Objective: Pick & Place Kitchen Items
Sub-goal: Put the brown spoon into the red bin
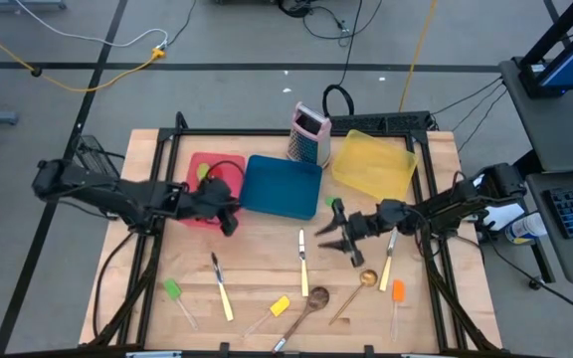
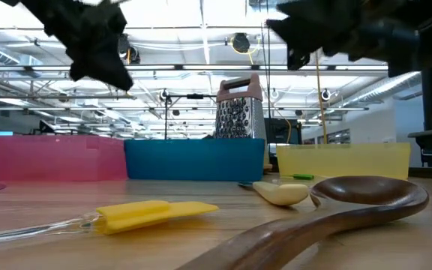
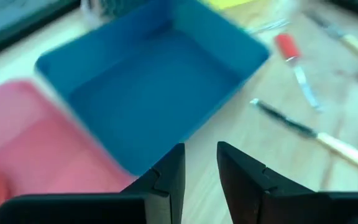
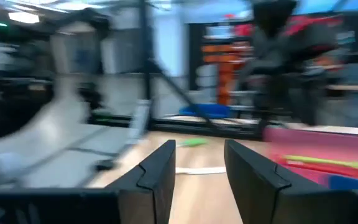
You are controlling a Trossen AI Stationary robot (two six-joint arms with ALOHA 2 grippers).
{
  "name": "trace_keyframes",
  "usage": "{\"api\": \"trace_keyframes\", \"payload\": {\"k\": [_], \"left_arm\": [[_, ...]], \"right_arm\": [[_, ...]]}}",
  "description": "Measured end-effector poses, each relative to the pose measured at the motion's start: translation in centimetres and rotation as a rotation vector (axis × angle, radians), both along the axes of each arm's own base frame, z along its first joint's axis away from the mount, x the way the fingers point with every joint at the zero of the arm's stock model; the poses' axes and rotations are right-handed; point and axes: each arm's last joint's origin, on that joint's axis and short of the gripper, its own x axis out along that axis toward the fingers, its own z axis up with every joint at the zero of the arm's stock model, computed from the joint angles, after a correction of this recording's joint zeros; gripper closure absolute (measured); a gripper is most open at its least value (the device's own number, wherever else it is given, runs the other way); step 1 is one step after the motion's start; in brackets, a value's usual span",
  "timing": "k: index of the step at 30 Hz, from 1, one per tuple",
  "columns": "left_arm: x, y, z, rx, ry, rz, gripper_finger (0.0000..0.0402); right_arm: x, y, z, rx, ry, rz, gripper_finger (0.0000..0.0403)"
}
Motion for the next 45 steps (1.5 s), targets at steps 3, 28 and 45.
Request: {"api": "trace_keyframes", "payload": {"k": [3,28,45], "left_arm": [[0.2,-0.7,0.3,0.032,-0.035,-0.052,0.0302],[0.4,-1.0,0.6,0.12,-0.046,-0.085,0.0302],[0.4,-1.0,0.6,0.103,-0.05,-0.074,0.0302]], "right_arm": [[-0.3,1.6,0.1,0.006,0.002,0.077,0.0273],[5.6,10.2,-3.7,-0.087,0.501,0.075,0.0233],[10.6,15.0,-7.3,-0.329,0.872,0.326,0.0231]]}}
